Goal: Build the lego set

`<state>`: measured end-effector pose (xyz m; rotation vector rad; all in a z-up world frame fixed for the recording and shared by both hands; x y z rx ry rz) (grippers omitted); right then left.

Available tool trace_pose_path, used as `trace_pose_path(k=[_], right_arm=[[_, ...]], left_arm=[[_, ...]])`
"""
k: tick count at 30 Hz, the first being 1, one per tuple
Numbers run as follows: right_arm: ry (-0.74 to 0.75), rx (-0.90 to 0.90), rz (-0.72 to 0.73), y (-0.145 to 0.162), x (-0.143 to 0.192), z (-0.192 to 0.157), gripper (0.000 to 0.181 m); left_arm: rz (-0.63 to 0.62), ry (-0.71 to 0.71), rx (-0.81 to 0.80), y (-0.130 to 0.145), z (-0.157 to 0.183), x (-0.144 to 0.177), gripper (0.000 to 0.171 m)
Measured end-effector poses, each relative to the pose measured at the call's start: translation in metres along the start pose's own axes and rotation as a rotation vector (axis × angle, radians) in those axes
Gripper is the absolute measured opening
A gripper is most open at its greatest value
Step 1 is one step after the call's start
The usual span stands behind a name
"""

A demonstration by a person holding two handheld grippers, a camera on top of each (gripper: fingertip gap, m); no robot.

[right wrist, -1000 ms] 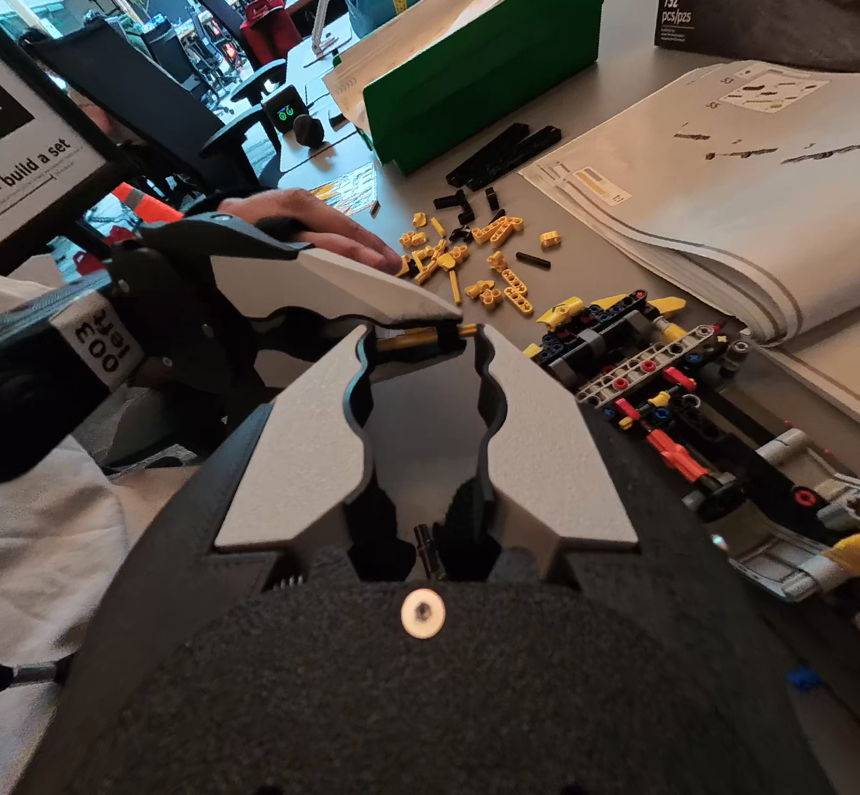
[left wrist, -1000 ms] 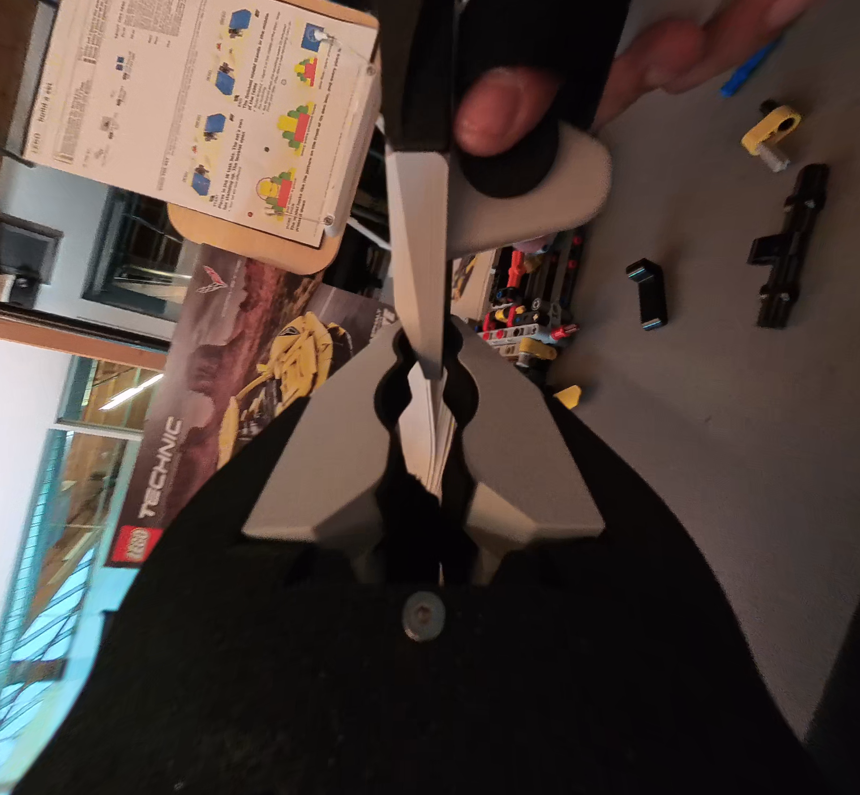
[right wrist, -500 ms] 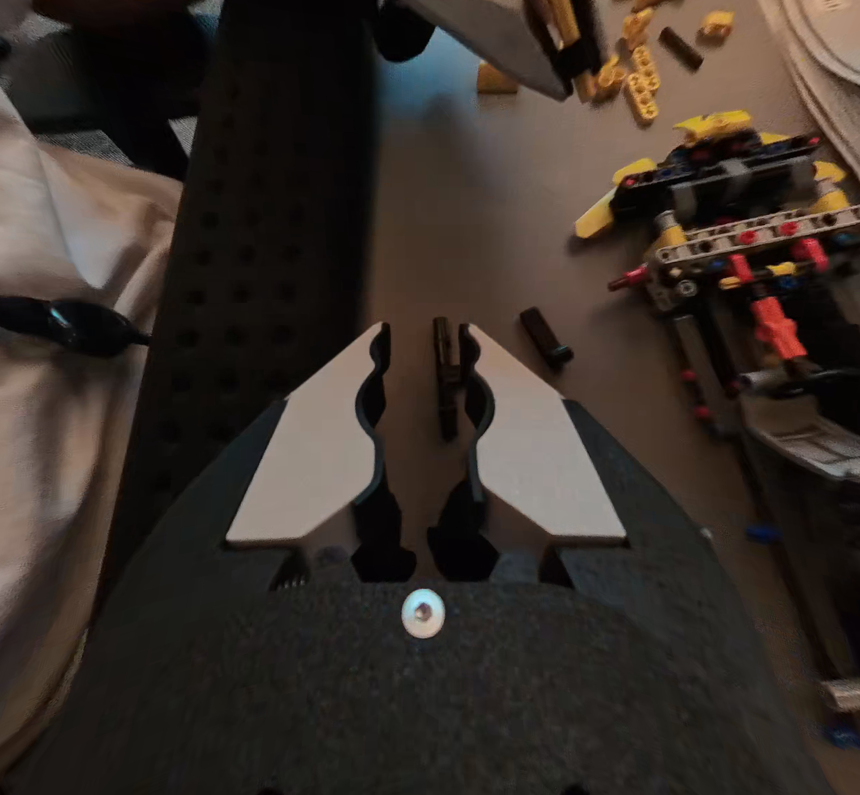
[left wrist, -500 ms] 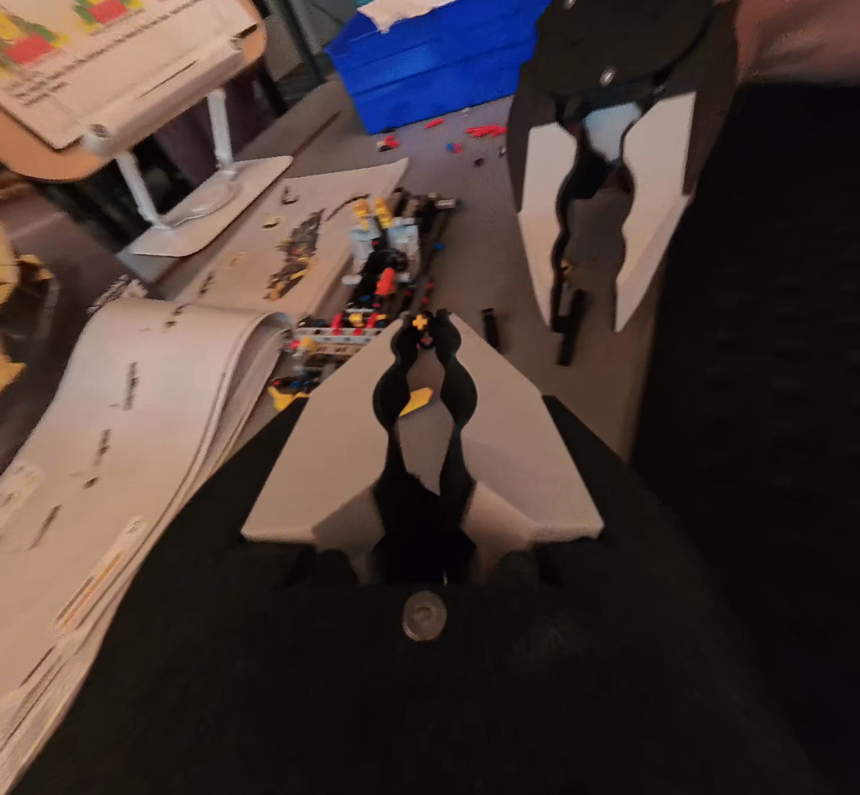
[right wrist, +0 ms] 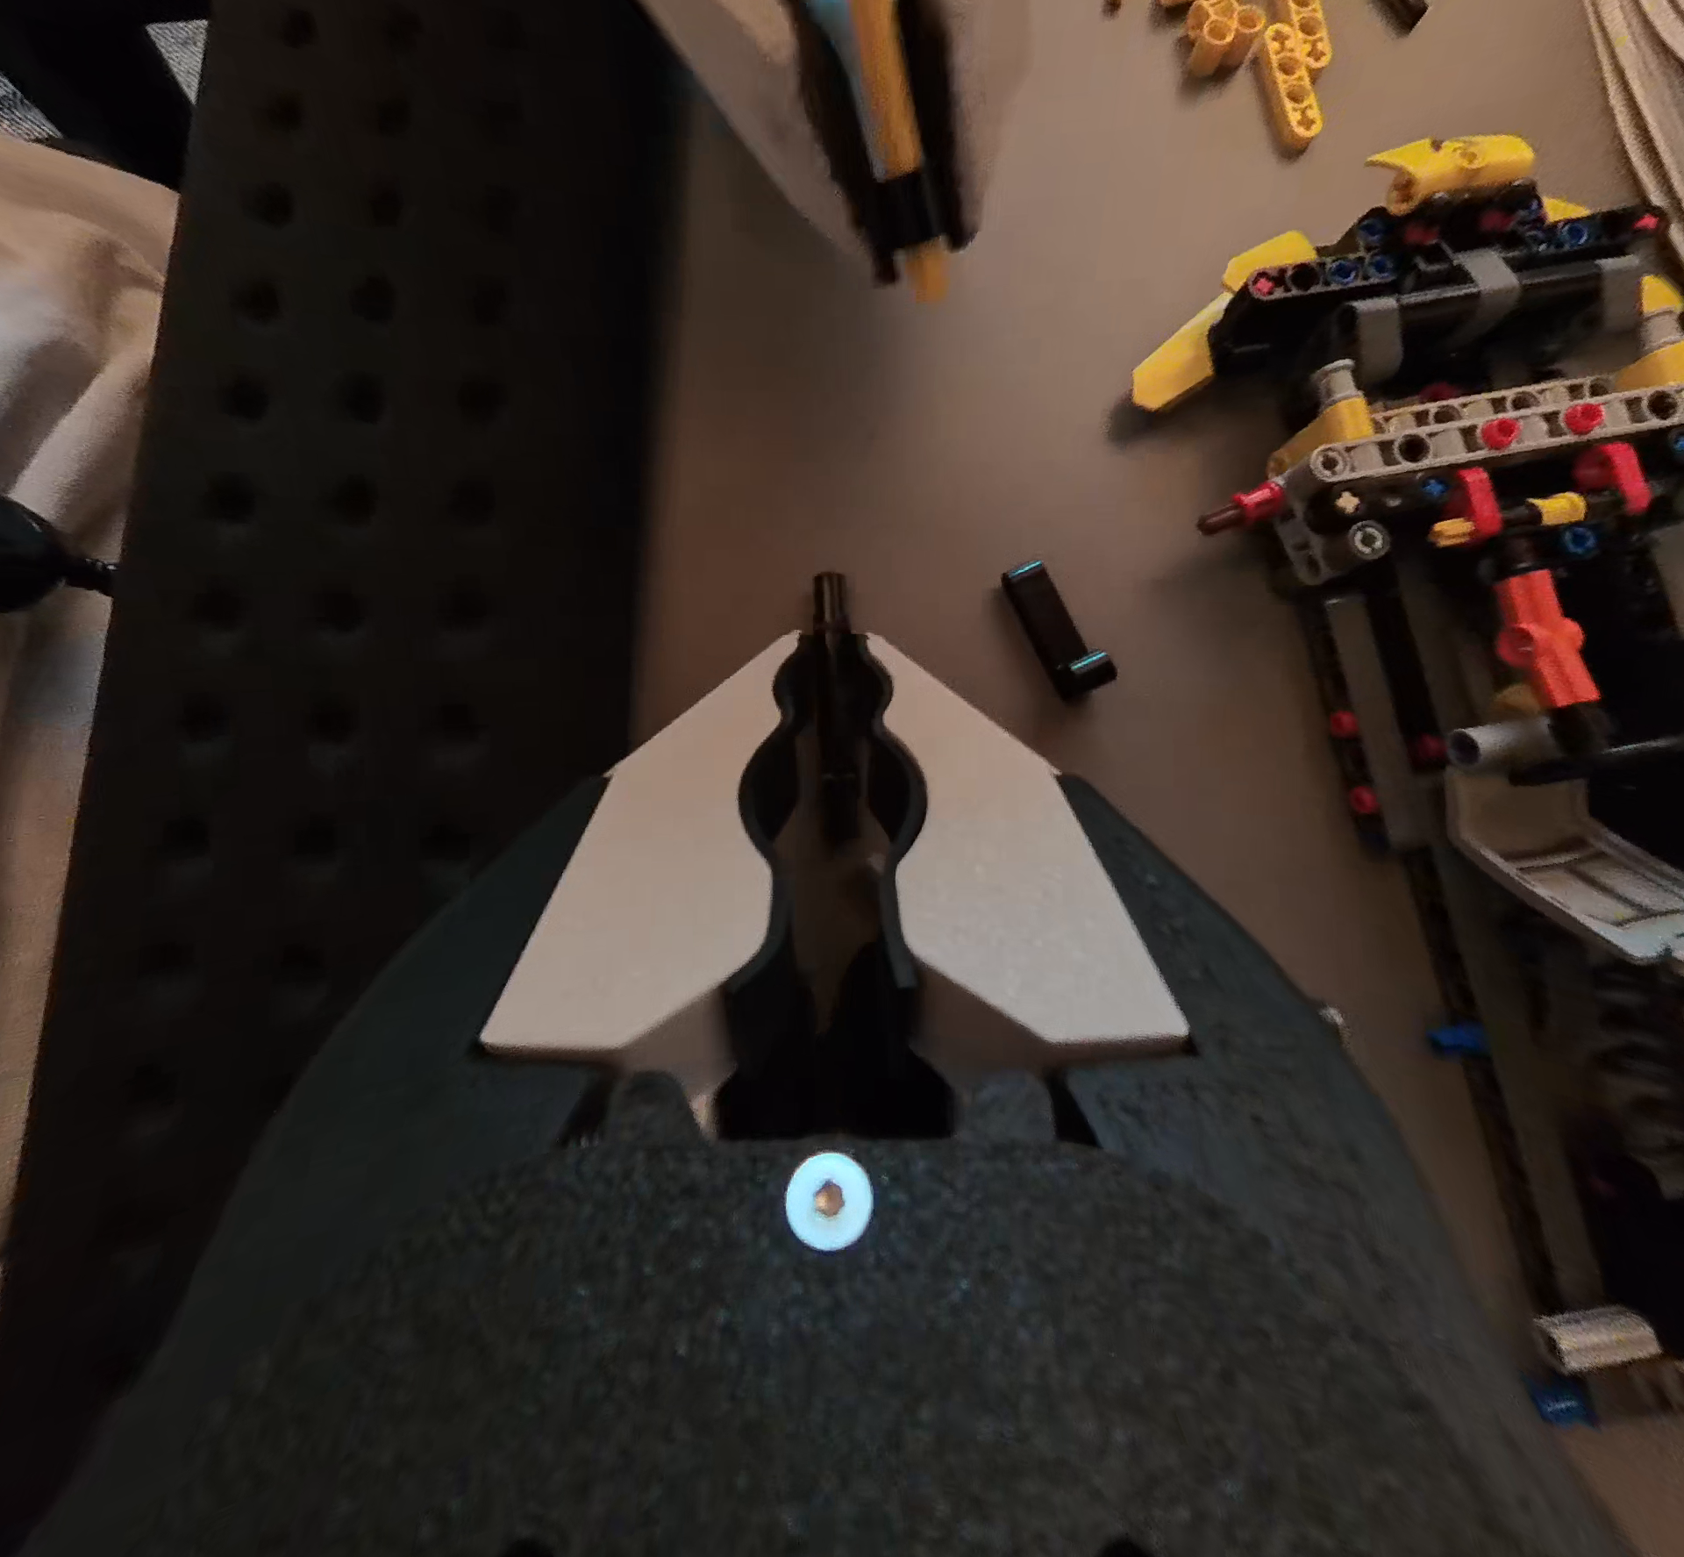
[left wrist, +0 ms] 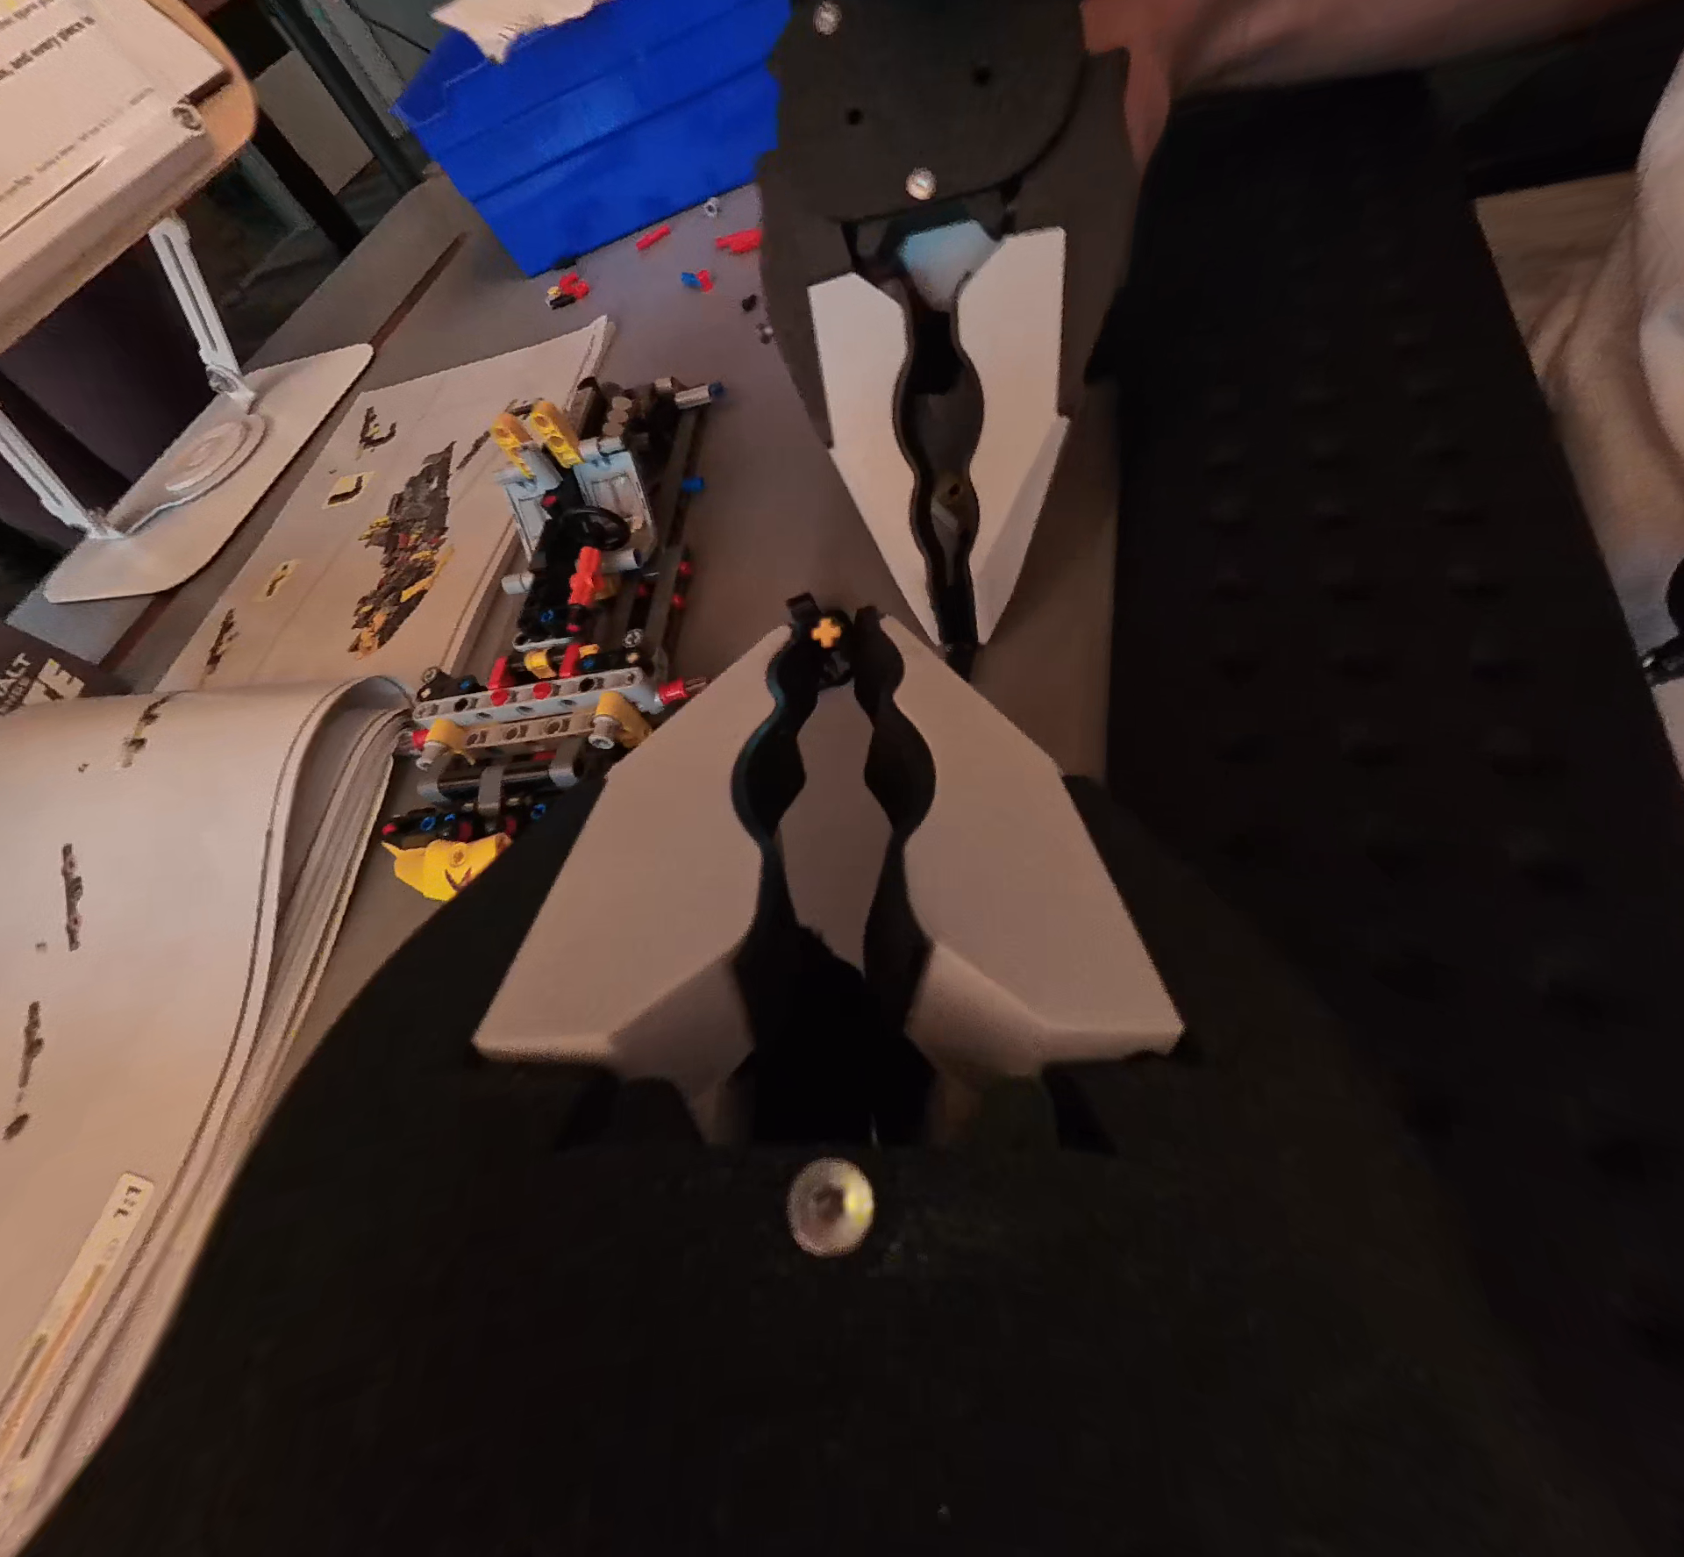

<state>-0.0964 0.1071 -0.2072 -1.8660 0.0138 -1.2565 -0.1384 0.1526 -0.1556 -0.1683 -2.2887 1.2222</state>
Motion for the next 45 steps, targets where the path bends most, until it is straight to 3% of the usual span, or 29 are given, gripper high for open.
trace_pose_path(k=[3,8,12,15,19,22,27,30,36,38,41,45], right_arm=[[-0.155,-0.117,0.036,-0.009,0.006,-0.007,0.007],[-0.555,-0.383,0.146,-0.03,0.033,-0.014,0.006],[-0.76,-0.469,0.174,-0.043,0.042,-0.016,0.006],[-0.875,-0.433,0.249,-0.061,0.049,-0.029,0.006],[-0.714,-0.345,0.16,-0.045,0.034,-0.035,0.006],[-0.557,-0.267,-0.014,-0.014,0.03,-0.04,0.006],[-0.846,-0.381,-0.218,0.009,0.052,-0.075,0.006],[-0.794,-0.381,-0.379,0.031,0.045,-0.07,0.006],[-0.718,-0.332,-0.259,0.018,0.034,-0.04,0.008],[-0.605,-0.274,-0.233,0.022,0.026,-0.026,0.019],[-0.603,-0.261,-0.181,0.019,0.028,-0.026,0.025],[-0.424,-0.199,-0.052,0.013,0.041,-0.01,0.027]], left_arm=[[-0.042,0.005,-0.164,0.003,0.012,-0.005,0.005],[-0.069,-0.049,-0.438,0.0,0.024,-0.006,0.005],[0.025,-0.008,-0.445,-0.017,0.033,-0.006,0.005],[0.057,-0.01,-0.432,-0.025,0.034,-0.007,0.005],[-0.032,0.001,-0.41,-0.004,0.031,-0.006,0.005],[-0.075,-0.028,-0.374,0.008,0.022,-0.002,0.005],[-0.037,-0.011,-0.329,0.0,0.023,-0.004,0.005],[-0.039,0.012,-0.318,0.002,0.027,-0.006,0.005],[-0.029,0.023,-0.295,0.001,0.029,-0.004,0.005],[-0.026,0.021,-0.294,0.001,0.03,-0.004,0.005],[-0.025,0.024,-0.297,0.001,0.03,-0.004,0.005],[-0.032,0.007,-0.308,0.002,0.029,-0.003,0.005]])
Point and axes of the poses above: each gripper's, where its closed fingertips meet, x back along the fingers, y out of its underside, z = x × y across the jaws, the point moved 2 cm from there along x, back along the fingers, and after that the axes turned 10 degrees about -x, right-handed, at the moved point
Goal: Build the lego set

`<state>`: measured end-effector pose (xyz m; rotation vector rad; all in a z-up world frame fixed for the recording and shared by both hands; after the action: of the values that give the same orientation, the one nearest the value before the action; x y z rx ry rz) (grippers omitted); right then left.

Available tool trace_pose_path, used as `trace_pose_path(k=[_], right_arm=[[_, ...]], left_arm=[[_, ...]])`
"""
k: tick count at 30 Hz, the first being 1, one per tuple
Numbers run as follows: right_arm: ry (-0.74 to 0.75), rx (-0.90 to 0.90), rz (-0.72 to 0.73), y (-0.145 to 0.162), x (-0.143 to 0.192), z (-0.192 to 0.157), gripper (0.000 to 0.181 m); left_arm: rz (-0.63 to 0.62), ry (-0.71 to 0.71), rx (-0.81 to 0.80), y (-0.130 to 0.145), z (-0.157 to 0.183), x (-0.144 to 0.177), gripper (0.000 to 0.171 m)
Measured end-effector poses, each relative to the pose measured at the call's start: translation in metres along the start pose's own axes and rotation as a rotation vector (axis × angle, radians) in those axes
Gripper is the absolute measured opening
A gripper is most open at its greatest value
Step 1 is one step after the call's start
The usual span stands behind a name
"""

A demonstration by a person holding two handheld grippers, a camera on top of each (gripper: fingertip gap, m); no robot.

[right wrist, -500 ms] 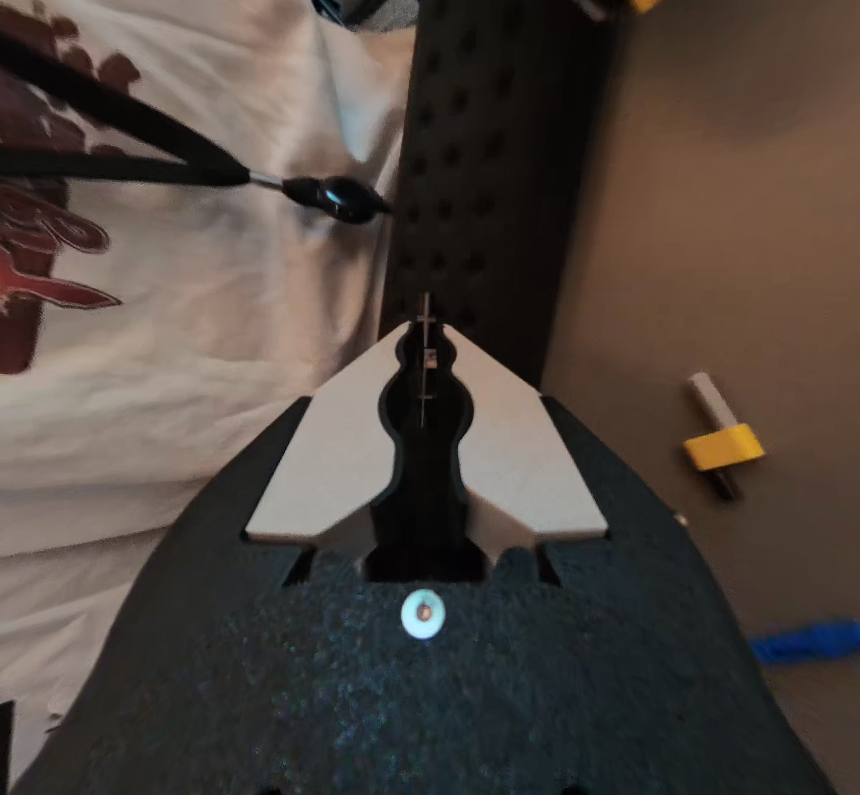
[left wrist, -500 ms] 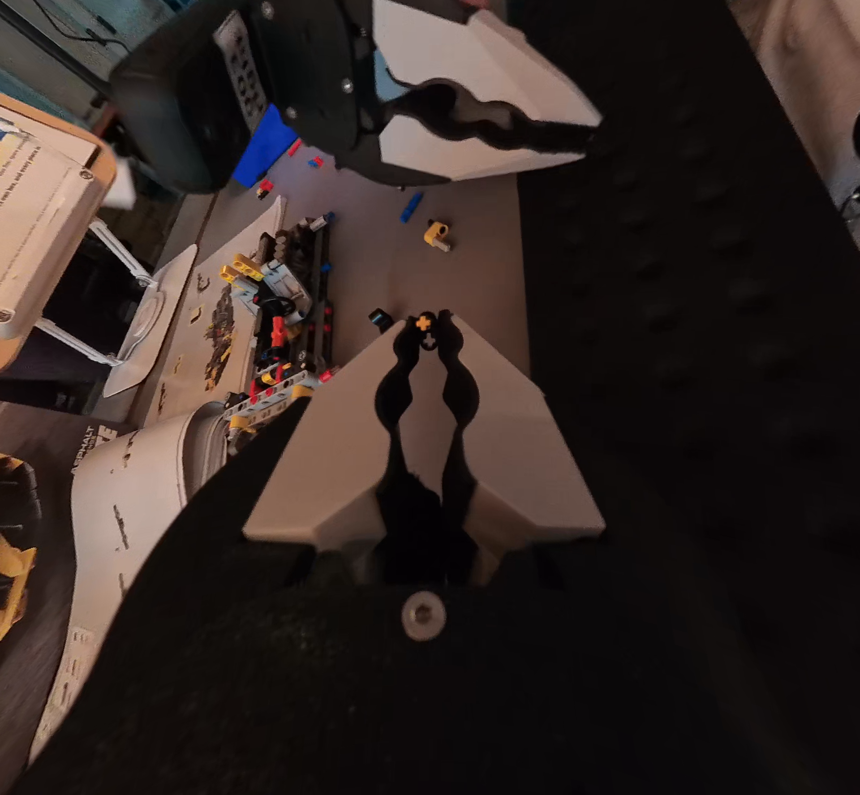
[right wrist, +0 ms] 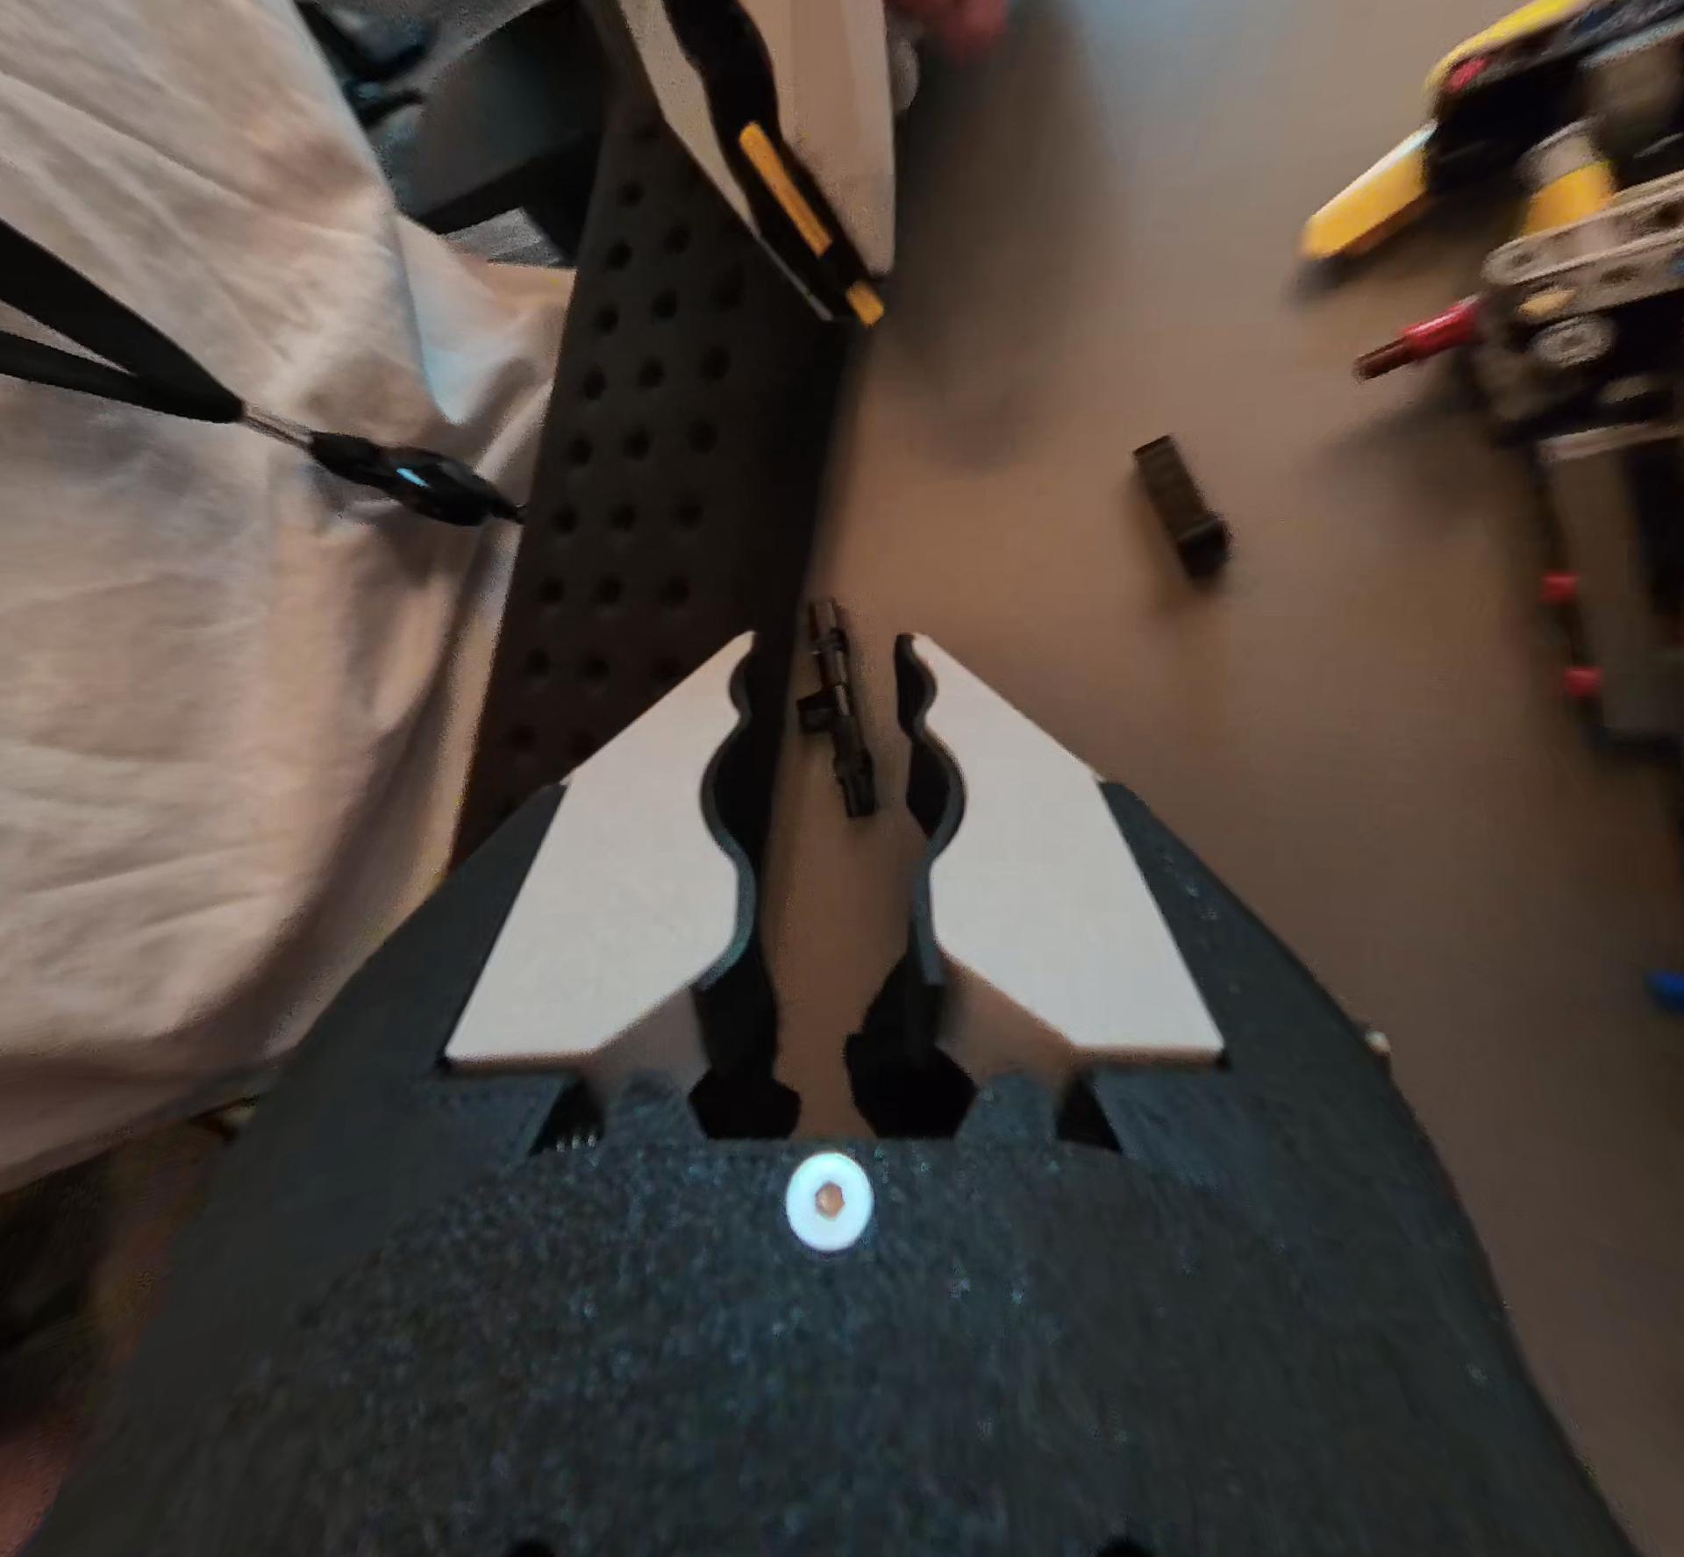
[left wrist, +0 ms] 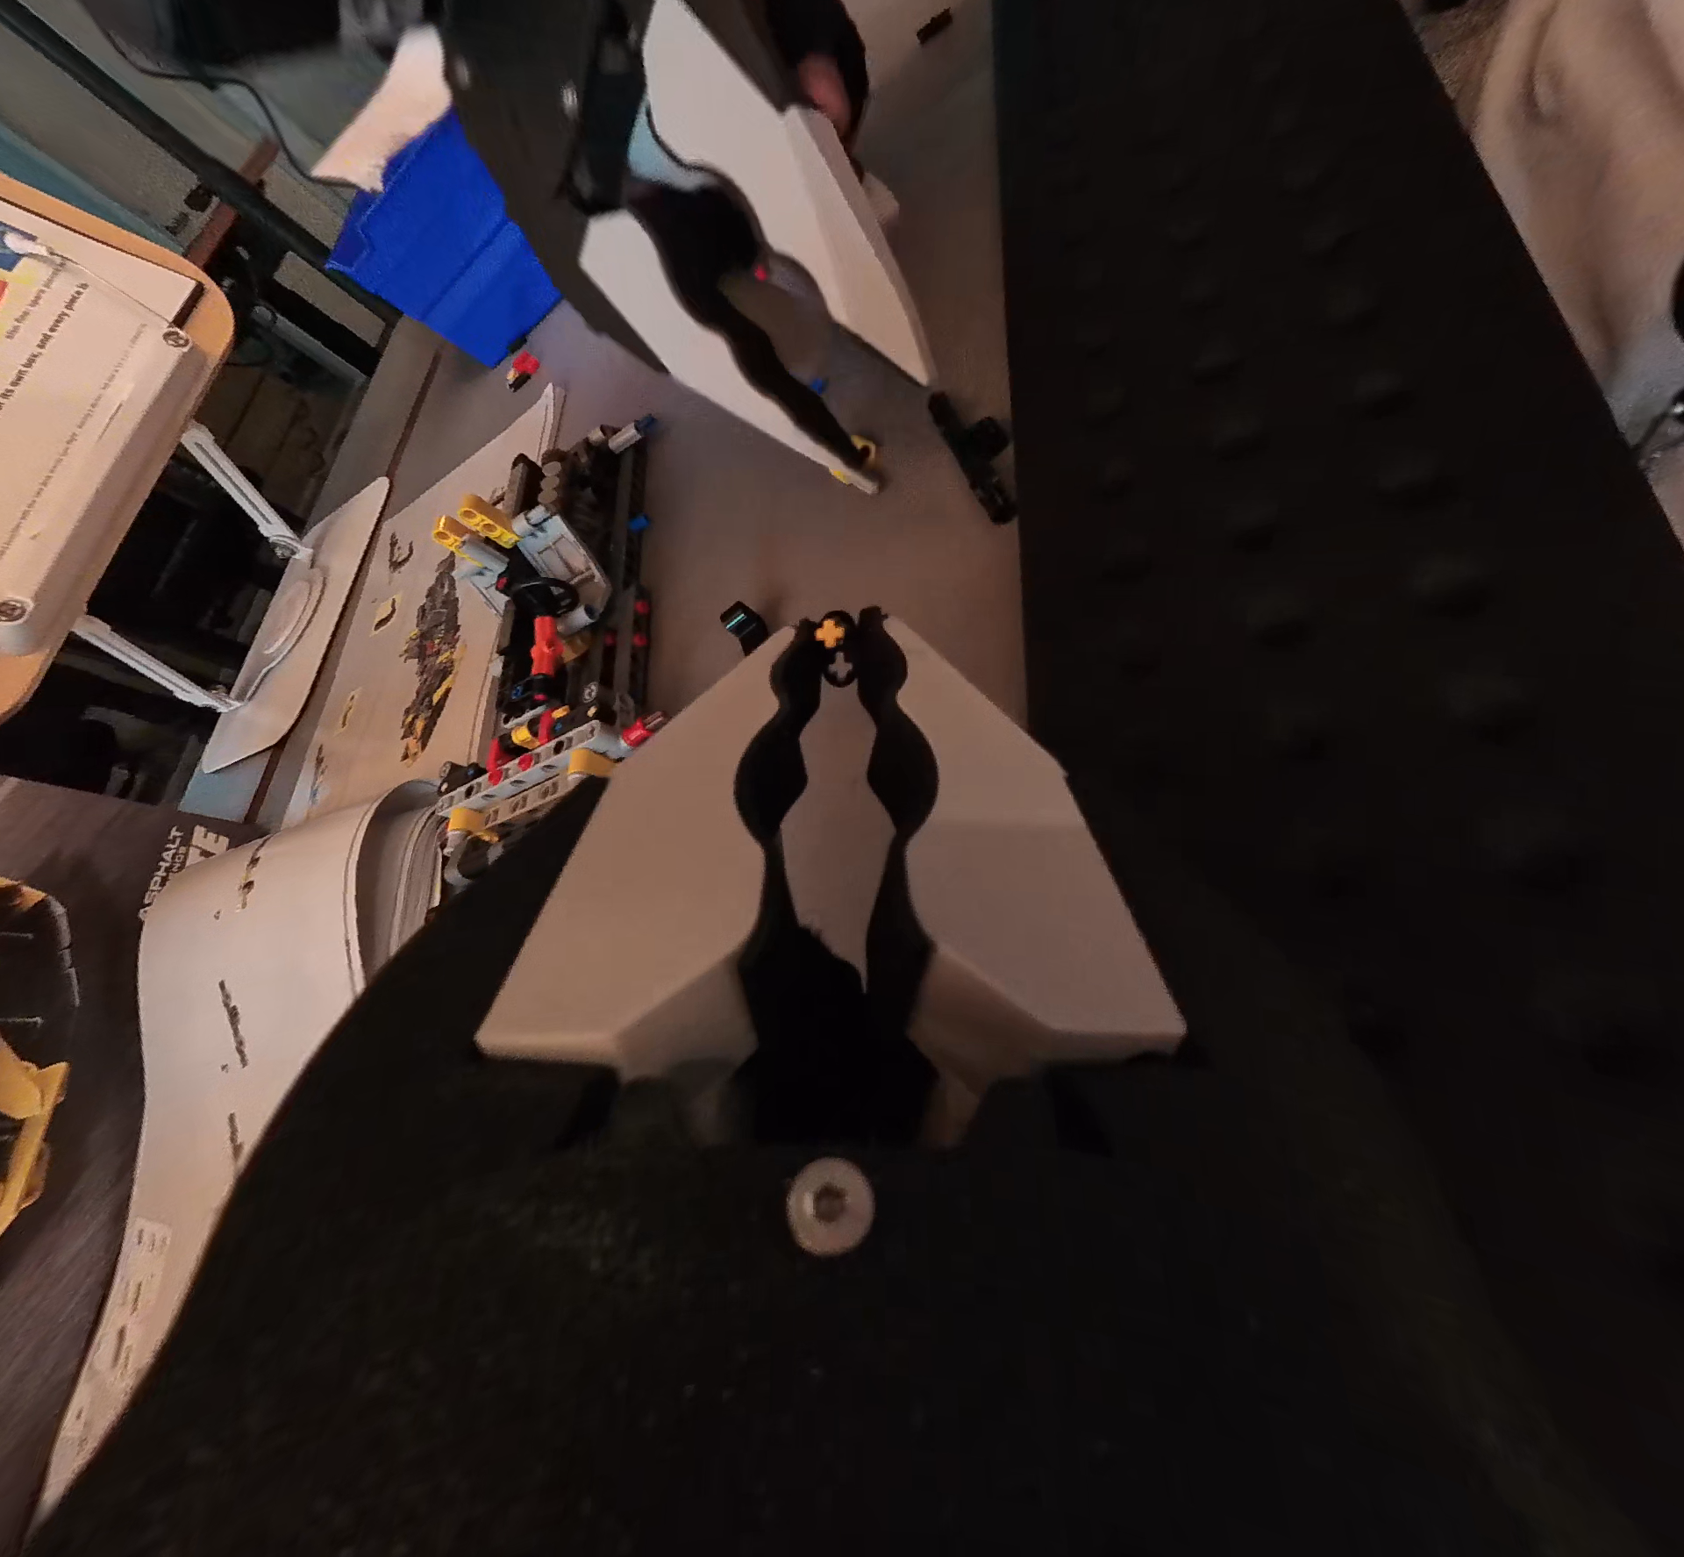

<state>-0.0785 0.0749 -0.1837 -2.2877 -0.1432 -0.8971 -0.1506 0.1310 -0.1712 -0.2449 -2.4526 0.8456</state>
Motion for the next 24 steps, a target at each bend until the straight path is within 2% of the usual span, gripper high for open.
trace_pose_path(k=[3,6,10,15,24], right_arm=[[0.21,0.147,0.063,0.003,0.014,0.001,0.026],[0.286,0.209,0.006,0.021,0.009,-0.006,0.021],[0.276,0.239,-0.004,0.027,0.001,-0.003,0.02],[0.273,0.288,-0.018,0.021,-0.012,0.001,0.02],[0.283,0.258,-0.072,0.018,-0.016,0.004,0.016]], left_arm=[[-0.014,-0.011,-0.017,0.001,0.0,-0.001,0.005],[-0.028,0.02,-0.013,0.002,0.004,-0.005,0.005],[-0.017,0.042,0.007,0.0,0.006,-0.007,0.005],[0.001,0.032,0.05,-0.001,0.001,-0.004,0.005],[0.016,0.042,0.093,-0.001,-0.001,-0.003,0.005]])
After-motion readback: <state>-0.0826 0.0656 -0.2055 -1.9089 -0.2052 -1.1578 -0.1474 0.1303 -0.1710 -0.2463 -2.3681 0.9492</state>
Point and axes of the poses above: each gripper's, where its closed fingertips meet, x back along the fingers, y out of its underside, z = x × y across the jaws, the point moved 2 cm from there along x, back along the fingers, and after that the axes turned 10 degrees about -x, right-handed, at the moved point
